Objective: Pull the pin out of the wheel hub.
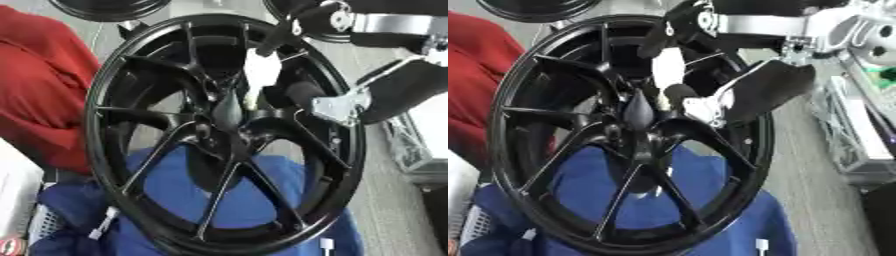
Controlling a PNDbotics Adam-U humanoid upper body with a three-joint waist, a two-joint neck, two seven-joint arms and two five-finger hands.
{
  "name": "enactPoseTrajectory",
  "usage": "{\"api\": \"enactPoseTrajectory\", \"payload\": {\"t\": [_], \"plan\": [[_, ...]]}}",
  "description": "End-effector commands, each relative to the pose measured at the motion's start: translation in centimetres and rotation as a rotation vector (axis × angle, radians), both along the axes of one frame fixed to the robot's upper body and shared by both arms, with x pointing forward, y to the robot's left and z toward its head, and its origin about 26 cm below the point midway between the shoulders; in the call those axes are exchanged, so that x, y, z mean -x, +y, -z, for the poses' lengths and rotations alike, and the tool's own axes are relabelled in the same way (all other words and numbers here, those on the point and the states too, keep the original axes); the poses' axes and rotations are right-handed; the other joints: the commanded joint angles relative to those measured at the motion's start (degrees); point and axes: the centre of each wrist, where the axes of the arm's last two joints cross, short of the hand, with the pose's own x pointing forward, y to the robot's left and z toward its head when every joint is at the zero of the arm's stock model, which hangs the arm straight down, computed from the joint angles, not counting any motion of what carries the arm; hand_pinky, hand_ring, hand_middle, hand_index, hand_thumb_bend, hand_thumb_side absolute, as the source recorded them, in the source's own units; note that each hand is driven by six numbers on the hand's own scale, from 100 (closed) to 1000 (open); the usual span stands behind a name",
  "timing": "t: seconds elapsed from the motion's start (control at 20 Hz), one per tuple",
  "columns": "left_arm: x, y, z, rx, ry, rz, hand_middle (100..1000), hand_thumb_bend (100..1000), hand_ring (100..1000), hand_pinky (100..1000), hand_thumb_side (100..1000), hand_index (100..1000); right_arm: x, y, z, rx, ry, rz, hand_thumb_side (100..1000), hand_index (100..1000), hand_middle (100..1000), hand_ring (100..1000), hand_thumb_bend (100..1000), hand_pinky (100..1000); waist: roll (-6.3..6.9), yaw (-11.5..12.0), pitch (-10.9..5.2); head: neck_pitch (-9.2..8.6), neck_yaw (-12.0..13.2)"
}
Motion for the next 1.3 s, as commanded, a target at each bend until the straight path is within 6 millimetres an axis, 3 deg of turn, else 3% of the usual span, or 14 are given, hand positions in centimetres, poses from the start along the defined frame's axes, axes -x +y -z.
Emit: {"api": "enactPoseTrajectory", "payload": {"t": [0.05, 0.6, 1.3], "plan": [[0.4, 0.4, -0.9, -0.034, -0.026, -0.017, 593, 376, 648, 705, 582, 665, 0.3, 0.2, -0.4, 0.003, -0.031, 0.022, 456, 902, 822, 900, 100, 892, 0.27, -0.1, -1.12, -0.89, 0.17], [0.5, 0.3, -0.6, -0.035, -0.005, -0.027, 592, 378, 647, 704, 583, 664, 0.4, 1.1, 0.2, -0.047, -0.077, 0.171, 400, 923, 833, 910, 100, 895, -0.08, 0.02, -0.7, -1.76, -0.06], [0.3, -0.1, -0.7, -0.052, -0.001, -0.002, 591, 378, 646, 704, 587, 663, 0.4, 1.4, 0.2, -0.068, -0.143, 0.282, 384, 925, 855, 924, 100, 902, -0.57, 1.46, 1.21, -2.99, -1.87]]}}
